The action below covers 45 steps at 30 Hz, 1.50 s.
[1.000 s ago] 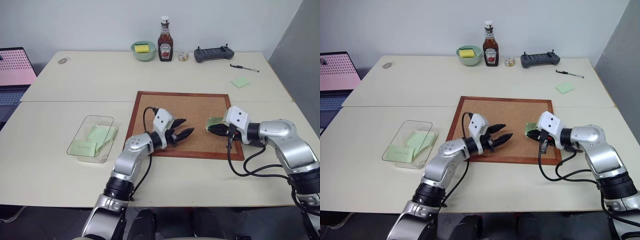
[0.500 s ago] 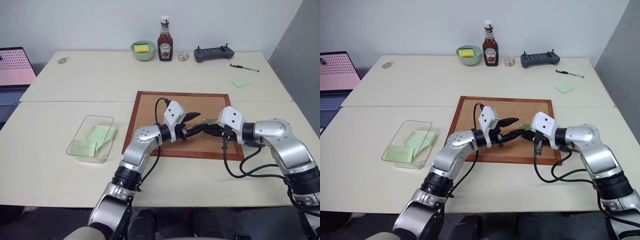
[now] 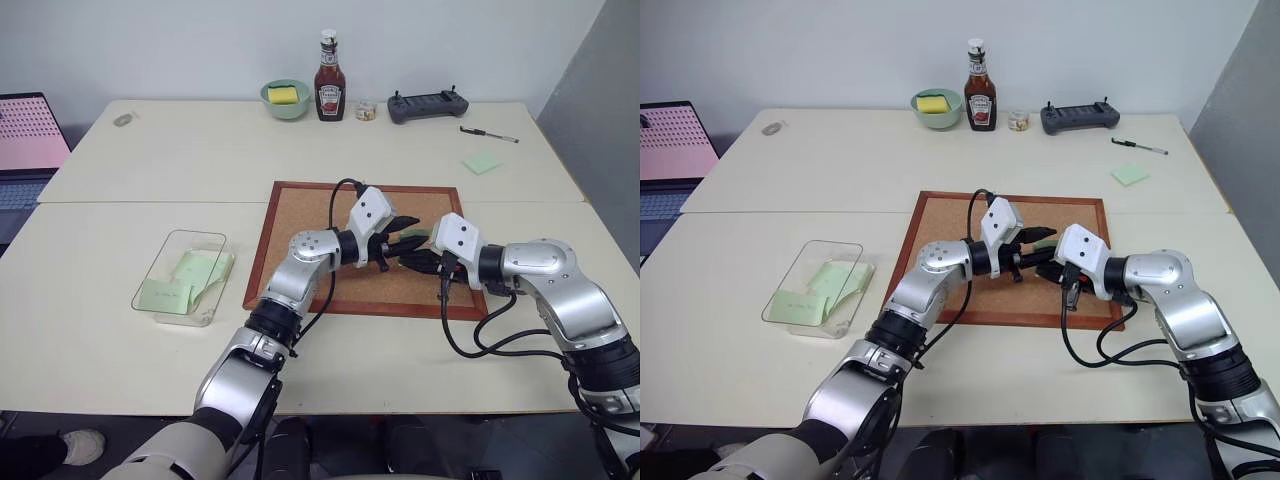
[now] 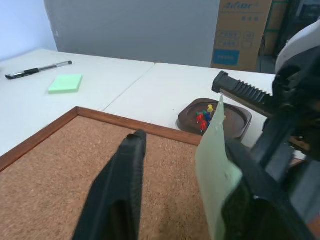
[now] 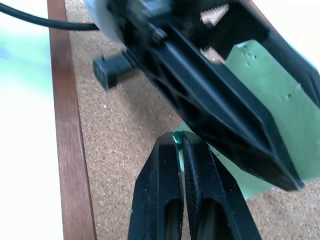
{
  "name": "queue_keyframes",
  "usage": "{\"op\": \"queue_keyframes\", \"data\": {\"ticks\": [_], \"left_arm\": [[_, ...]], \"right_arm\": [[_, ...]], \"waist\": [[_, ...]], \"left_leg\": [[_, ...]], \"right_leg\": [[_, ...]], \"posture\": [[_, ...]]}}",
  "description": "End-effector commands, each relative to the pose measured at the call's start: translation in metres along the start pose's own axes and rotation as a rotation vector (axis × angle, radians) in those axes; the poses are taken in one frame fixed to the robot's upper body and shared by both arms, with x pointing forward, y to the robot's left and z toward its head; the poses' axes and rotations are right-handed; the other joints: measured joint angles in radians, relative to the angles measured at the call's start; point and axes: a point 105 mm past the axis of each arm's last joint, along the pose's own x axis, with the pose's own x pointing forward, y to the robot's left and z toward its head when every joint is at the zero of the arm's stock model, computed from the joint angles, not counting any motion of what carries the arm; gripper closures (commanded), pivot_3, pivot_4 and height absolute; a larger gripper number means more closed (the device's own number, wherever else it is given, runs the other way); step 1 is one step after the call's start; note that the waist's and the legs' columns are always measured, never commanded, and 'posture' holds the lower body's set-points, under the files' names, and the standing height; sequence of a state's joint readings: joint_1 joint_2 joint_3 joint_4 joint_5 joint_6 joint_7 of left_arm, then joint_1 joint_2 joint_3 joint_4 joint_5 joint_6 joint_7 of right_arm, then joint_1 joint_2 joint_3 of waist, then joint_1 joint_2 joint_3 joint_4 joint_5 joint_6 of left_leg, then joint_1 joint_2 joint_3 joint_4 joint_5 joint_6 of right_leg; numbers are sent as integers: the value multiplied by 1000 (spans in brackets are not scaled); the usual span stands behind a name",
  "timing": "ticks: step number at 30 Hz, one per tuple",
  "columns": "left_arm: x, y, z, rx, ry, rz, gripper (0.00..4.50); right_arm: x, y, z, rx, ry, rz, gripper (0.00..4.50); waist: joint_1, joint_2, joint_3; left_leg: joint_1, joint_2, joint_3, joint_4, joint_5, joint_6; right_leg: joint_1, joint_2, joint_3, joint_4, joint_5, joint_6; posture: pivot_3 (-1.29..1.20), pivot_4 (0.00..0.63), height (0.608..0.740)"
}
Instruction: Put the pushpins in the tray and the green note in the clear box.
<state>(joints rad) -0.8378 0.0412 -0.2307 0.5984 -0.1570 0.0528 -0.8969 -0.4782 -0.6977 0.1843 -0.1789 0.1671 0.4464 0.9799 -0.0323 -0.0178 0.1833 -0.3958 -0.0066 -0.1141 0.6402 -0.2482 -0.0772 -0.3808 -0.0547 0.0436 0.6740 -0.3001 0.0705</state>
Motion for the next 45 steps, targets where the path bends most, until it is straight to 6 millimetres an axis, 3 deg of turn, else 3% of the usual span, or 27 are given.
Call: {"op": "queue_keyframes", "data": {"ticks": [1,4,6,13,28,36,39,45], "left_arm": [[5,-13,0,5,24,-119,3568],[1,-20,-6,-17,51,-183,4252],[0,-22,-8,-24,63,-202,4466],[-2,-19,-11,-39,66,-168,4466],[-6,17,-9,-64,50,89,4466],[-8,23,-5,-55,24,139,4466],[-11,25,1,-55,-6,164,4466],[-33,25,6,-73,-33,236,4466]], "right_arm": [[-4,0,20,-58,-52,-24,4500],[-6,0,21,-59,-50,-28,4500],[-6,0,21,-62,-49,-30,4500],[-8,0,22,-77,-48,-37,4500],[-13,-2,33,-134,-89,-70,4500],[-17,-4,35,-123,-118,-115,4500],[-32,-13,29,-84,-105,-184,4500],[-70,-27,-8,-77,22,-344,4500]], "waist": [[0,0,0],[0,0,0],[0,0,0],[0,0,0],[0,0,0],[0,0,0],[1,0,0],[2,0,0]], "left_leg": [[0,0,0,0,0,0],[-1,0,0,0,0,0],[-1,0,0,0,0,0],[-2,0,0,1,0,0],[-2,-1,-1,3,0,0],[-3,-1,-1,3,0,0],[-3,-1,-1,3,0,0],[-3,-1,-1,3,0,0]], "right_leg": [[0,0,0,0,0,0],[-1,0,0,0,0,0],[-1,0,0,0,0,0],[-1,0,0,1,0,0],[-3,0,0,4,0,0],[-3,0,0,4,0,0],[-3,0,0,4,0,0],[-3,0,0,4,0,0]], "posture": [[0,150,740],[0,150,740],[0,150,740],[0,150,740],[0,150,740],[0,150,740],[0,150,740],[0,150,740]]}}
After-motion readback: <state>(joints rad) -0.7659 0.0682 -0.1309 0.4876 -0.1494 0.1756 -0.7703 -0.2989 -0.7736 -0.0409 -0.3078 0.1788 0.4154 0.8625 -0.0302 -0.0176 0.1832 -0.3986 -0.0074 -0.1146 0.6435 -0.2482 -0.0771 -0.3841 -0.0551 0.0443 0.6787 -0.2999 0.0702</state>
